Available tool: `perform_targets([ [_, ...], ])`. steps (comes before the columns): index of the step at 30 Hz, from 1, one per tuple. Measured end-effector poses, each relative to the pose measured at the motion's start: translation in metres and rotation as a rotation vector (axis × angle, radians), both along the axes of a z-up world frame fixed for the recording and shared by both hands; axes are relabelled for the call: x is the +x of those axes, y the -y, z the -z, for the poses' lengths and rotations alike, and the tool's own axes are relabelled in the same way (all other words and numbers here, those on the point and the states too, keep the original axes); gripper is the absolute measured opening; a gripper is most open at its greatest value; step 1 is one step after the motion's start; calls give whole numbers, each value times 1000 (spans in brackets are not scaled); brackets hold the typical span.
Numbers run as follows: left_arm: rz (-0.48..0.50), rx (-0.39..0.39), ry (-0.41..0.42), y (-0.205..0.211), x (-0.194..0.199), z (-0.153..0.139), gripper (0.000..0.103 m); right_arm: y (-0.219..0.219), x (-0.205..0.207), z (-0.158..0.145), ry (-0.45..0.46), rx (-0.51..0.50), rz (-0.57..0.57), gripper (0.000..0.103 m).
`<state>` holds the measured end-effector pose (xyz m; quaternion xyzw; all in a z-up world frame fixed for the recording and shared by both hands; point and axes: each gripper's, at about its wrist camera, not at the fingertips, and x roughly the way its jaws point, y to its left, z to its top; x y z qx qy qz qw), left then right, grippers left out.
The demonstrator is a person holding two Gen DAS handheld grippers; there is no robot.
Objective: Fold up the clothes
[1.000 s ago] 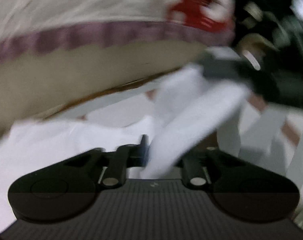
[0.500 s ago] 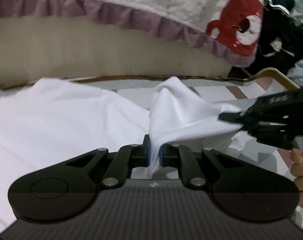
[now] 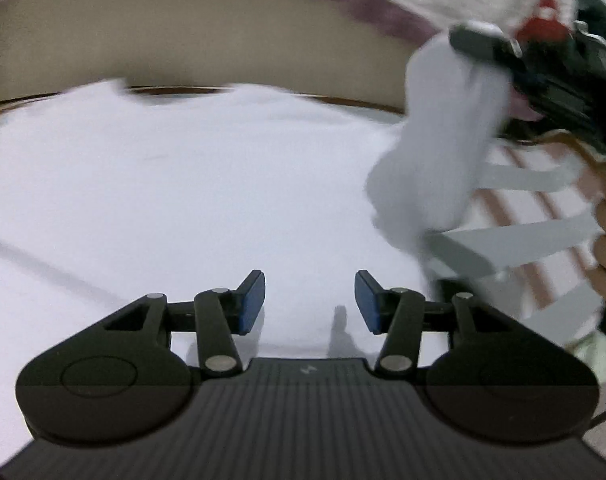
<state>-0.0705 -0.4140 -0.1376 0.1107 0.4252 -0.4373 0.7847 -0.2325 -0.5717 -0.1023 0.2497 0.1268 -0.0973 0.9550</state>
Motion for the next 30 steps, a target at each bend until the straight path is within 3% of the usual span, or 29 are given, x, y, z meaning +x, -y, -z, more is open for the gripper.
perform_targets([
  [3,-117,47,18,-47,23,11,50,-61,45,17,-230,-191,-282,13],
  [5,-195,29,10,-73,30,17,50,-103,59,44,-404,-377,-411,13],
  [8,-258,-53,41,-103,23,24,55,-148,54,77,-628,-637,-506,15],
  [9,-275,-69,46,-107,21,27,57,-157,47,82,-664,-681,-515,27],
  [10,-278,-71,33,-106,21,32,57,-160,42,81,-682,-681,-491,44],
  [11,-258,-77,17,-101,22,35,57,-160,38,77,-693,-666,-455,49],
  [13,-212,-96,27,-92,18,33,57,-160,29,65,-712,-621,-367,53],
  [16,-147,-141,70,-81,10,26,57,-152,14,43,-667,-448,-185,58],
  [18,-104,-165,111,-73,4,23,58,-146,12,45,-668,-361,-122,59],
  [21,-48,-141,173,-60,-8,23,58,-137,9,51,-677,-238,-42,57],
  [24,-19,-144,176,-55,-14,23,58,-130,14,64,-761,-250,-10,56],
  [27,-10,-191,133,-43,-12,23,65,-117,16,72,-783,-163,-6,32],
  [30,19,-164,126,-13,-12,24,76,-111,11,66,-743,-129,29,32],
])
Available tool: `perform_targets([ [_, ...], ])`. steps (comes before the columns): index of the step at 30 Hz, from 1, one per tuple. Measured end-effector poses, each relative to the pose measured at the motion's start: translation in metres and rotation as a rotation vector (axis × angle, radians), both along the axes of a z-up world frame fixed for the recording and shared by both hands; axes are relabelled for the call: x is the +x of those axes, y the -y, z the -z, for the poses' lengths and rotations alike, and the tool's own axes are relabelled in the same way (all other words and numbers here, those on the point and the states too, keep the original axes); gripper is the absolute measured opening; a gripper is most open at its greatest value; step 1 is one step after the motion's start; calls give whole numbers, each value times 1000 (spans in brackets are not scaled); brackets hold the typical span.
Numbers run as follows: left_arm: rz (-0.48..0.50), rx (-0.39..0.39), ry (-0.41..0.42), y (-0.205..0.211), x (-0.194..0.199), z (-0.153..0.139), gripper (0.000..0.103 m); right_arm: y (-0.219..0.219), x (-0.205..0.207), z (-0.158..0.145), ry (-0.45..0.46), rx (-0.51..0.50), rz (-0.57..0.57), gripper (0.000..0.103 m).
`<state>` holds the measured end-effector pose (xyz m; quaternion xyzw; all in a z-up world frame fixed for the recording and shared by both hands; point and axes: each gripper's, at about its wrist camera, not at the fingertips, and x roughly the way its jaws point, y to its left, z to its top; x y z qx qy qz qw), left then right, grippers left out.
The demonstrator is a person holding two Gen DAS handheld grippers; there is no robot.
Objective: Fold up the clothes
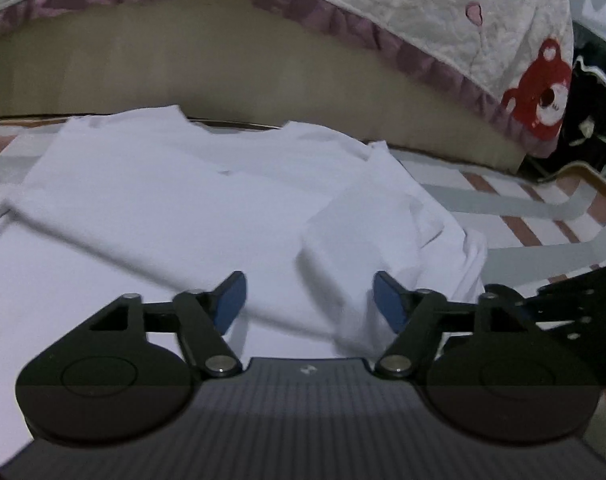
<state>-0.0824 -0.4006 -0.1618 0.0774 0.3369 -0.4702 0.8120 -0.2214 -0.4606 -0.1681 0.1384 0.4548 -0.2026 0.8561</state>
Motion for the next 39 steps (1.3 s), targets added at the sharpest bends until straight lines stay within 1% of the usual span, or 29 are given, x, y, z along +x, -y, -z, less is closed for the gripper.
perform_targets([
  [1,16,21,5,12,-1,0,82,2,-4,-4,31,15,18,32],
  [2,41,57,22,24,-3,3,84,6,-9,-7,57,36,37,32],
  [4,101,143,66,51,-7,10,85,19,-15,-6,98,86,93,33],
  [6,155,259,119,77,-9,19,84,35,-22,-4,139,158,155,34],
  [7,182,277,139,83,-10,21,77,42,-24,-2,161,193,178,36],
  [8,203,283,143,87,-12,20,57,49,-27,0,184,228,202,36],
  [9,222,292,141,90,-13,17,42,55,-25,6,194,276,193,37],
  [10,216,314,175,93,-17,12,11,59,-21,13,199,328,172,37],
  [11,197,308,228,92,-20,4,12,64,-16,20,204,379,151,37],
  [13,158,257,333,85,-26,-15,12,67,-13,25,210,386,156,35],
  [14,114,216,352,76,-24,-27,12,67,-13,26,208,387,160,34],
  [15,52,168,352,62,-18,-39,12,67,-14,25,205,379,165,32],
  [16,-13,106,346,43,-13,-47,12,65,-14,25,201,369,166,29],
  [18,-140,-33,332,2,-5,-63,14,62,-14,24,189,344,161,28],
  [19,-172,-72,309,-15,0,-63,25,61,-13,23,185,336,160,28],
  [20,-188,-95,277,-30,5,-58,54,60,-12,23,183,332,162,28],
  [21,-184,-72,244,-40,11,-51,68,59,-10,22,178,326,163,28],
  [22,-182,-30,219,-46,18,-43,75,58,-9,22,174,319,163,28],
  [24,-209,63,179,-57,32,-24,75,54,-7,20,160,295,154,28],
  [26,-228,134,109,-67,45,-8,75,50,-5,17,142,272,145,29],
  [27,-235,148,78,-74,49,-2,75,48,-4,15,130,258,139,31],
  [28,-245,141,52,-80,51,1,75,46,-2,11,129,233,131,35],
  [30,-266,119,5,-89,52,6,75,44,-7,4,167,189,116,37],
  [31,-266,99,-12,-90,52,5,75,46,-9,1,199,194,120,39],
  [32,-259,74,-26,-90,52,3,75,52,-11,0,246,234,141,42],
  [34,-222,26,-19,-84,49,-3,75,72,-17,7,349,395,232,67],
  [36,-151,9,20,-67,41,-4,76,90,-23,17,444,559,327,68],
  [37,-111,28,41,-55,38,-2,81,96,-25,25,475,632,371,68],
  [39,-57,132,97,-27,35,10,82,109,-23,43,508,744,455,68],
])
